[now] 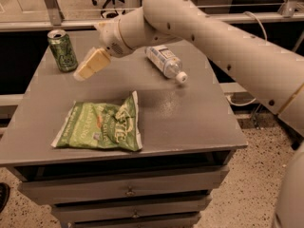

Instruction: Pick green can

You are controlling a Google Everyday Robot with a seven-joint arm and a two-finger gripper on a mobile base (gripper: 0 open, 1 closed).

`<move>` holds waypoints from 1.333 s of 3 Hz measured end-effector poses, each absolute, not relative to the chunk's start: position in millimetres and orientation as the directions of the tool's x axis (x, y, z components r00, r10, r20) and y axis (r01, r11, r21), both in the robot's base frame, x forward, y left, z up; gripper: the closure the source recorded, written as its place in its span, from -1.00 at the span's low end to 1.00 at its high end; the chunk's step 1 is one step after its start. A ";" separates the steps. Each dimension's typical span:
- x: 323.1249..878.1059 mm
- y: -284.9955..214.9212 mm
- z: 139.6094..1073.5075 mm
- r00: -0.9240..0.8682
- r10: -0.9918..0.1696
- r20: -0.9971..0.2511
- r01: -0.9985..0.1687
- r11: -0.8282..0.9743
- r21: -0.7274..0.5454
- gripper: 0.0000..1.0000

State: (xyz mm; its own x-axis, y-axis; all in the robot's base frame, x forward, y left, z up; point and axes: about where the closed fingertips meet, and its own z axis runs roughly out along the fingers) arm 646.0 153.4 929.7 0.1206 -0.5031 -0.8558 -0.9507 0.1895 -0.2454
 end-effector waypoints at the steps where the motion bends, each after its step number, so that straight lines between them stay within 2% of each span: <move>1: 682.5 184.8 922.7 0.090 -0.432 -0.897 -0.952 0.227 -0.205 -1.00; 4: 724.4 267.1 893.3 0.008 -0.346 -0.938 -0.966 0.241 -0.097 -0.96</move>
Offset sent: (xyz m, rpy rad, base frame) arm 0.0903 0.0849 -0.0251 0.1836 0.0832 -0.0627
